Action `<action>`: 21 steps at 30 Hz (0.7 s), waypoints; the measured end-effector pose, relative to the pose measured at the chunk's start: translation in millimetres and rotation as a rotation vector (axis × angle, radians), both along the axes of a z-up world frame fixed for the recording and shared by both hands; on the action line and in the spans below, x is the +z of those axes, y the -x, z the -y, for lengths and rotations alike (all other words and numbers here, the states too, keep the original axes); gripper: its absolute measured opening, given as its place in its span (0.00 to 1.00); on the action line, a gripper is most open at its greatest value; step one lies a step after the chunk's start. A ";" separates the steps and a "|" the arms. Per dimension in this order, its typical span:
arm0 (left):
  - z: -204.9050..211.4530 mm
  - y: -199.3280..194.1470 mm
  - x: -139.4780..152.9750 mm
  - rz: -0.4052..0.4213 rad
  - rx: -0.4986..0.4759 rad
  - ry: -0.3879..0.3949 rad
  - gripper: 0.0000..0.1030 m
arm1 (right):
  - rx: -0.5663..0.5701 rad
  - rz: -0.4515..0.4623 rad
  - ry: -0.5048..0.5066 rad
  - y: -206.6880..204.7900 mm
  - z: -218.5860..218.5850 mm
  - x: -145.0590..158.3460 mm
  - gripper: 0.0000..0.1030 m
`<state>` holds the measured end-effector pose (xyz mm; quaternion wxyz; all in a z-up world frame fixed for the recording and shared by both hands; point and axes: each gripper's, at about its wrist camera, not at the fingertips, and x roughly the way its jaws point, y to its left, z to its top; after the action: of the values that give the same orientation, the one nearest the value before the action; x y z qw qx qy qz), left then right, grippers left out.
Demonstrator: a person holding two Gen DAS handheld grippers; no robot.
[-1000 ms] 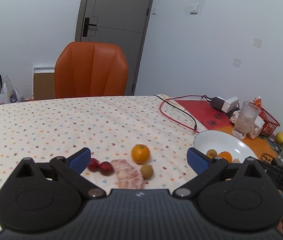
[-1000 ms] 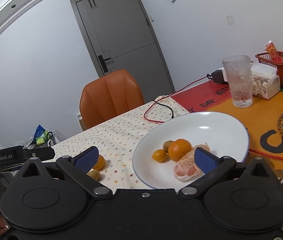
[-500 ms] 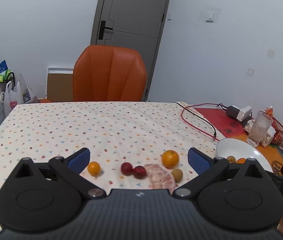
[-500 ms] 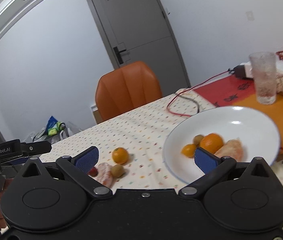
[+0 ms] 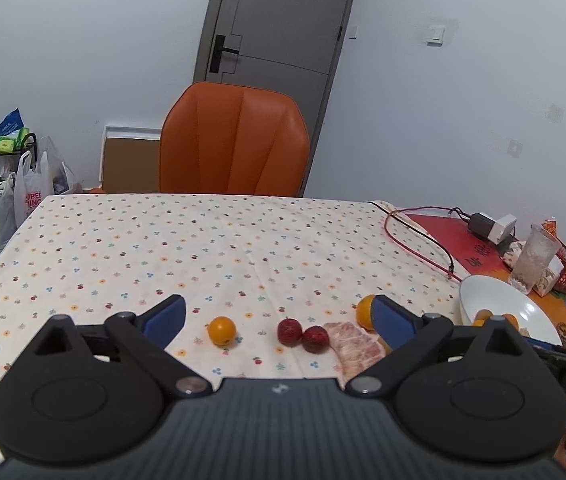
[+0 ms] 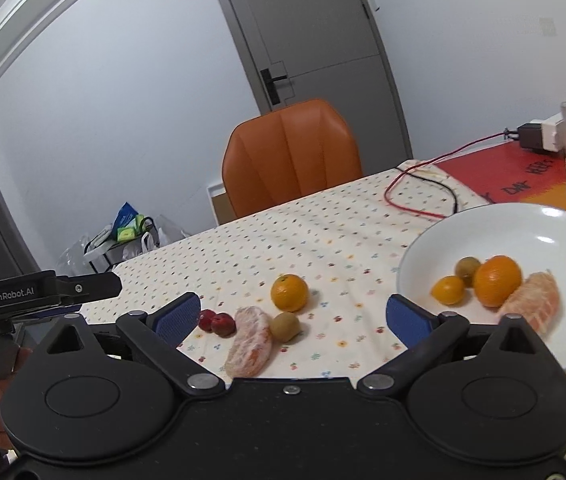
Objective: Organize fruits
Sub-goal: 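Move both open tools back toward the remaining loose fruits, then grasp a small red plum with the left tool while the right tool grasps the kiwi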
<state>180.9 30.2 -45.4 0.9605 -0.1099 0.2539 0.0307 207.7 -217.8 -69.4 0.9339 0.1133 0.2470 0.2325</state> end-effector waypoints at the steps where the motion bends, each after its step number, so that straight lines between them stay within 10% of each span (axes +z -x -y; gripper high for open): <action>1: -2.3 -1.7 -1.2 -0.003 0.003 0.003 0.94 | 0.007 -0.006 -0.002 -1.3 -2.0 -0.7 0.91; 21: -7.7 -37.3 -27.3 -0.062 -0.006 0.017 0.54 | 0.065 -0.090 0.011 -29.1 -23.6 -21.7 0.40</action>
<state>218.2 37.8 -72.7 0.9512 -0.1164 0.2844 0.0288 236.8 -194.2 -91.1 0.9143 0.1102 0.2937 0.2562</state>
